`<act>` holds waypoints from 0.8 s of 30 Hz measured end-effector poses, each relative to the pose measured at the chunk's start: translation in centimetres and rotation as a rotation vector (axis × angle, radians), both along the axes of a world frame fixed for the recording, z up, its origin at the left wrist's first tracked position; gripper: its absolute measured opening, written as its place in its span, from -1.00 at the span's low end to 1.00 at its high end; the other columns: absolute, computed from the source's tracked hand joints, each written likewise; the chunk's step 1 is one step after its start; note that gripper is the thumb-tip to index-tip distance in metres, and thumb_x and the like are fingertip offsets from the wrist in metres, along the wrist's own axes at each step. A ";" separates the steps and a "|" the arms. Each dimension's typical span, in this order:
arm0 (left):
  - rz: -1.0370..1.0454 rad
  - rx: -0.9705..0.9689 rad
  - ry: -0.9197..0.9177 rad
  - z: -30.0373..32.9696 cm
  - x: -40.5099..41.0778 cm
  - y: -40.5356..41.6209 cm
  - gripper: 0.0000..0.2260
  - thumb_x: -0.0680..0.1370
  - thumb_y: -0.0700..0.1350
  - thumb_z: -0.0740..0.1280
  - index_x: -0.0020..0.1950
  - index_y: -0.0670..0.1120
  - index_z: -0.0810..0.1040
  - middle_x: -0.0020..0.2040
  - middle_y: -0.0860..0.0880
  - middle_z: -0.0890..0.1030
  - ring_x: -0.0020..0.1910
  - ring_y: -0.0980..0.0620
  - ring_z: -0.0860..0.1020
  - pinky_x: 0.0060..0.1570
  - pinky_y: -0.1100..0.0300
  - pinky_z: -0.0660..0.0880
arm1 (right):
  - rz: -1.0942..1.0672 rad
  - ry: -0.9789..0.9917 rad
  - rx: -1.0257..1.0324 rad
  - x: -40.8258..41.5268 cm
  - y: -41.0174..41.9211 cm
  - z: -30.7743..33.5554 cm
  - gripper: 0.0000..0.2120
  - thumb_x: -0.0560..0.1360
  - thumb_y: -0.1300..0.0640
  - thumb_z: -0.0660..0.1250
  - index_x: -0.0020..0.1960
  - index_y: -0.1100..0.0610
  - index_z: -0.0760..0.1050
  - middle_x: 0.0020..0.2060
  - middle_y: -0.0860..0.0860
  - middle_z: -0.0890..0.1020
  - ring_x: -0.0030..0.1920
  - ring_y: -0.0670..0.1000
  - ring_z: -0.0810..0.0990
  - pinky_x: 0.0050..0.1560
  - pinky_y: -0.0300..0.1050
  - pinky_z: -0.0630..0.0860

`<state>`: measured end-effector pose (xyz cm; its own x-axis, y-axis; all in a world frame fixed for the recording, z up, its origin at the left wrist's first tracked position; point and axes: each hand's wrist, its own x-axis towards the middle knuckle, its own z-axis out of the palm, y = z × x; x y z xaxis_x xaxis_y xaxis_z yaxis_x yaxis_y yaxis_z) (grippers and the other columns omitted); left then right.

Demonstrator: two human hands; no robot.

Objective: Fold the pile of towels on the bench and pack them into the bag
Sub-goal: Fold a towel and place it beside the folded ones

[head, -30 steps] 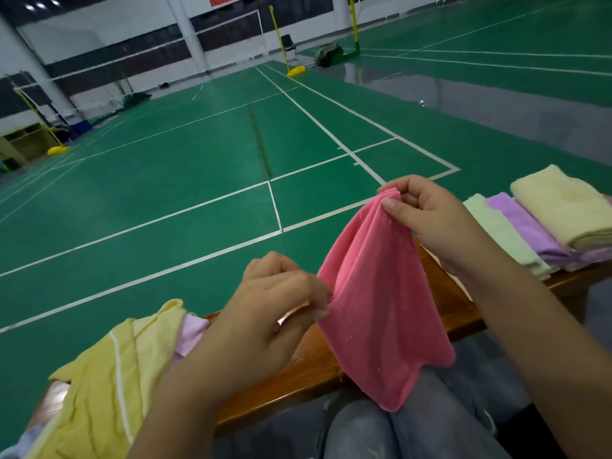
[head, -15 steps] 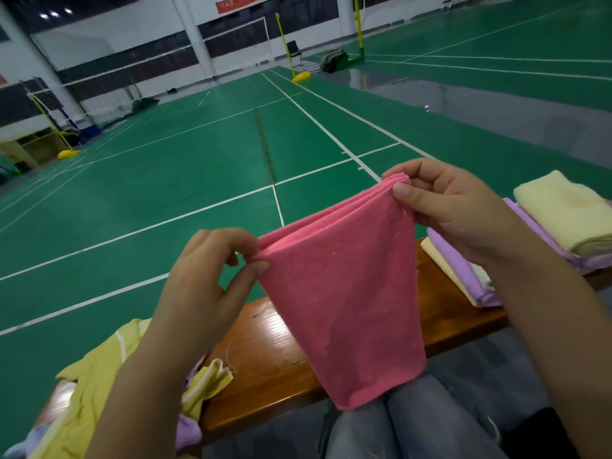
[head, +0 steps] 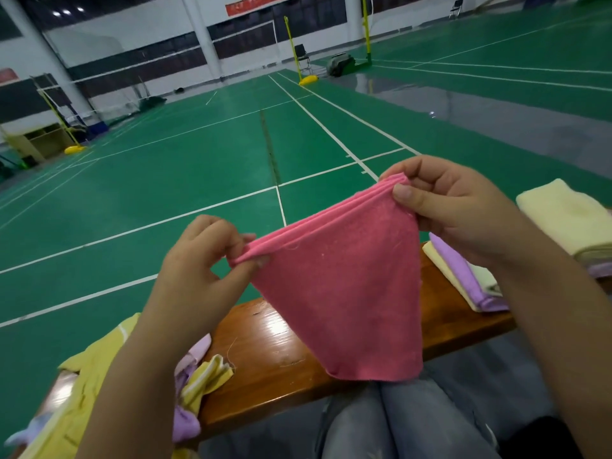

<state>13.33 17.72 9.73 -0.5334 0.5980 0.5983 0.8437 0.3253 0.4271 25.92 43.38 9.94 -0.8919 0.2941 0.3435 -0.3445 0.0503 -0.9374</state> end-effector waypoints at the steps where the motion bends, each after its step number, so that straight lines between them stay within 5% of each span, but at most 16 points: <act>1: -0.037 0.025 -0.017 0.0 0.1 -0.2 -0.75 0.41 0.07 0.44 -0.27 0.06 0.38 -0.20 0.06 0.51 -0.16 0.13 0.55 -0.21 0.41 0.42 | 0.008 0.014 -0.001 0.2 0.1 0.1 -0.78 0.37 0.13 0.28 0.00 0.14 0.51 -0.31 -0.10 0.65 -0.26 -0.16 0.59 -0.25 -0.31 0.56; 7: -0.114 0.083 0.051 0.4 0.2 -0.3 -0.93 0.43 0.12 0.36 -0.13 0.24 0.50 -0.18 0.18 0.57 -0.25 0.27 0.52 -0.23 0.50 0.40 | 0.019 0.049 -0.080 0.3 0.6 0.3 -0.81 0.39 0.14 0.27 -0.02 0.13 0.52 -0.33 -0.10 0.63 -0.33 -0.16 0.55 -0.34 -0.35 0.48; 13: -0.186 0.106 0.128 -0.3 -0.6 0.2 -0.87 0.59 0.18 0.18 -0.08 0.21 0.47 -0.18 0.20 0.50 -0.20 0.28 0.48 -0.17 0.49 0.34 | 0.013 -0.031 -0.082 0.2 1.0 -0.1 -0.76 0.34 0.08 0.32 -0.03 0.14 0.53 -0.33 -0.09 0.63 -0.32 -0.15 0.55 -0.34 -0.33 0.50; 19: -0.130 -0.038 0.108 -2.6 -5.4 3.3 -0.63 0.60 0.31 -0.04 -0.30 0.14 0.22 -0.37 0.16 0.30 -0.31 0.34 0.38 -0.31 0.44 0.27 | -0.103 -0.154 -0.004 -3.7 1.5 -1.9 -0.89 0.57 0.27 0.23 -0.05 0.13 0.50 -0.28 -0.06 0.59 -0.29 -0.14 0.52 -0.26 -0.29 0.49; 24: -0.147 -0.045 0.264 -0.1 -10.6 5.3 -0.32 0.46 0.44 0.10 -0.41 -0.18 0.38 -0.36 0.15 0.28 -0.37 0.16 0.30 -0.39 0.27 0.17 | -0.179 -0.078 0.060 -8.4 2.5 -0.6 -0.86 0.59 0.28 0.22 -0.05 0.09 0.48 -0.25 -0.06 0.58 -0.33 -0.25 0.53 -0.23 -0.33 0.45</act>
